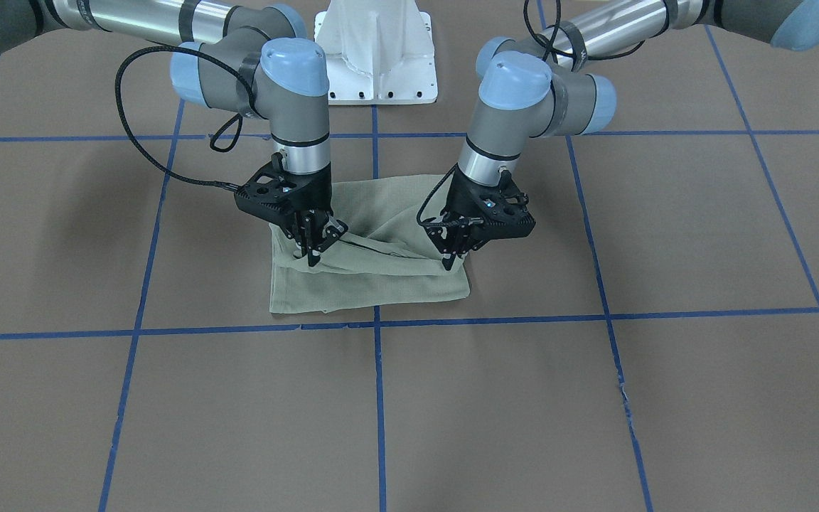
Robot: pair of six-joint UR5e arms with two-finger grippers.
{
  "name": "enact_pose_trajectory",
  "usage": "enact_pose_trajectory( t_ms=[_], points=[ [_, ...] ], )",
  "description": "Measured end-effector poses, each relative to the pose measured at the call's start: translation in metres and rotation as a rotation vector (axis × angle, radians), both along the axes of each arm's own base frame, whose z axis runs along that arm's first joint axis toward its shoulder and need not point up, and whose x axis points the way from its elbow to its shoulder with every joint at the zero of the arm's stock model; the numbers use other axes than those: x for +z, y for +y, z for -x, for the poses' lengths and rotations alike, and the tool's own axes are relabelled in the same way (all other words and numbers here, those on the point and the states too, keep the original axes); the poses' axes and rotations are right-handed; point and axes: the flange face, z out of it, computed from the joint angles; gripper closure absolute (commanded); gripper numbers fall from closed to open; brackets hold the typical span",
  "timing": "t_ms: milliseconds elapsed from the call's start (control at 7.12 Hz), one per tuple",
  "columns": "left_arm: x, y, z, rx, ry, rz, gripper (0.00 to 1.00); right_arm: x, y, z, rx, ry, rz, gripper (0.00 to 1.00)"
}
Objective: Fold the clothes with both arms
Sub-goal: 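Lay the folded edge down and open both grippers, raising the left gripper, then press and smooth the folded shirt top with the right gripper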
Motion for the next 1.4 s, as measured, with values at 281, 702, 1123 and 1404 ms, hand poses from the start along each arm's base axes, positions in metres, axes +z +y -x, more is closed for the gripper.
enact_pose_trajectory(
  t_ms=[281, 702, 1123, 1404],
  points=[
    [0.013, -0.005, -0.006, 0.019, -0.017, -0.031, 0.00, 0.008, -0.011, 0.015, -0.037, 0.056, -0.019, 0.00],
    [0.016, -0.037, 0.039, 0.128, -0.065, -0.164, 0.00, -0.010, -0.037, -0.018, -0.169, 0.046, -0.059, 0.00],
    [0.030, -0.048, 0.076, 0.209, -0.071, -0.211, 0.00, -0.025, 0.015, 0.001, -0.252, 0.032, -0.130, 0.00],
    [0.032, -0.048, 0.079, 0.212, -0.070, -0.211, 0.00, -0.010, 0.060, 0.037, -0.286, 0.077, -0.159, 0.00]
  ],
)
